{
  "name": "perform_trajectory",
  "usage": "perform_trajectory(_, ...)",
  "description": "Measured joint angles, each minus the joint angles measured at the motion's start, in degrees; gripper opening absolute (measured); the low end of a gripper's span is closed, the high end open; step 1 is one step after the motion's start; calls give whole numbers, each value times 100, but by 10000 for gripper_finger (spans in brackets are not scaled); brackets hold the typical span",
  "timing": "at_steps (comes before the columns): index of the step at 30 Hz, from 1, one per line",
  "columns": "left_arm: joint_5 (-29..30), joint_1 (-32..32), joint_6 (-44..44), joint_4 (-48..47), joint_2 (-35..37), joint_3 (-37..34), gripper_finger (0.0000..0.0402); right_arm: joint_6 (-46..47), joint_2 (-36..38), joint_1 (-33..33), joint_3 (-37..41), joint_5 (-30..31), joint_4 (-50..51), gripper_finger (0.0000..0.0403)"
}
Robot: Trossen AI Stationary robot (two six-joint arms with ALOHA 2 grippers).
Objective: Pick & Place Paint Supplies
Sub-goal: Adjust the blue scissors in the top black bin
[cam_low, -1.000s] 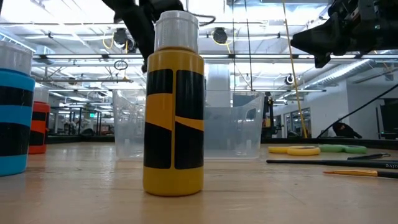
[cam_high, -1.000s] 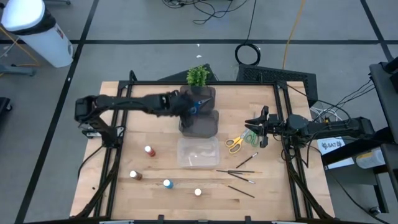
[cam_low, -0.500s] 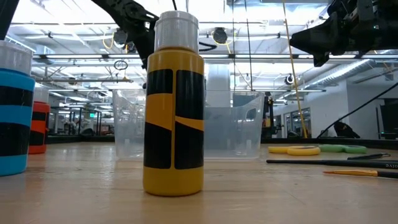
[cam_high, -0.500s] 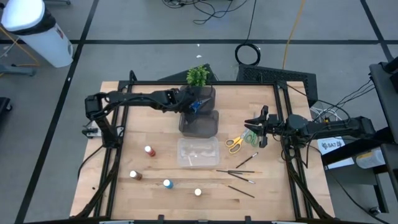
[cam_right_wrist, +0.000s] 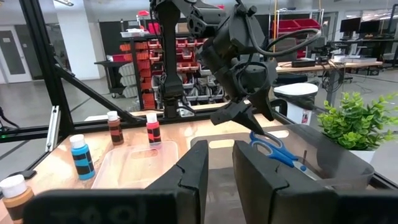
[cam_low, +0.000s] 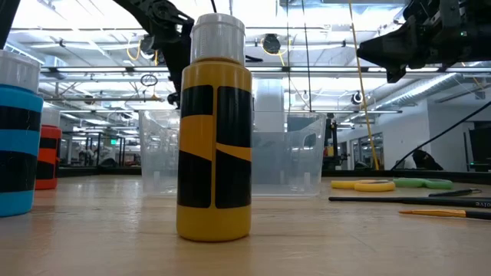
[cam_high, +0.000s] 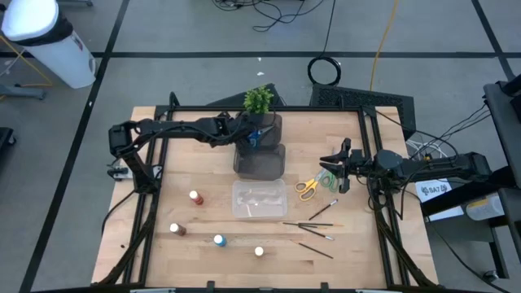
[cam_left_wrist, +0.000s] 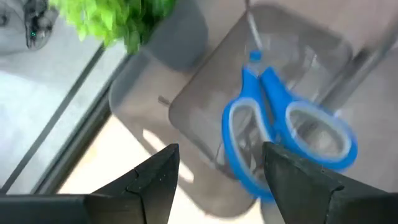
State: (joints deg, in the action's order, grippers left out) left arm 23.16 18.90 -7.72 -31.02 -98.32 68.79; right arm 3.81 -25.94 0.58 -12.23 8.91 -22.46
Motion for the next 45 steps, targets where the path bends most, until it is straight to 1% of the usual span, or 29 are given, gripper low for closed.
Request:
perform_trajectory(8,-20,22,-29,10,-2,0,241,2,-8,1,0,0,0,61)
perform_trajectory(18,-132,24,-3,137,-330,9,241,2,-12,0,0,0,-17,61)
perform_trajectory(23,-211,23,8,71,-343,2,237,2,-14,2,0,0,-47,61)
perform_trajectory(26,-183,30,8,67,-352,-2,214,2,-14,2,0,0,-46,61)
perform_trajectory(34,-164,32,-14,105,-352,-2,116,2,-13,1,0,0,-47,61)
perform_trajectory(39,-222,20,36,111,-278,0,63,2,-14,1,0,0,-46,61)
perform_trajectory(42,-602,-36,-6,129,-110,-2,31,2,-14,1,0,0,-46,61)
perform_trajectory(44,-1107,-110,-22,136,-45,0,11,2,-12,1,0,0,-46,61)
perform_trajectory(45,-1348,-160,-28,155,-42,0,7,2,-14,0,0,0,-46,61)
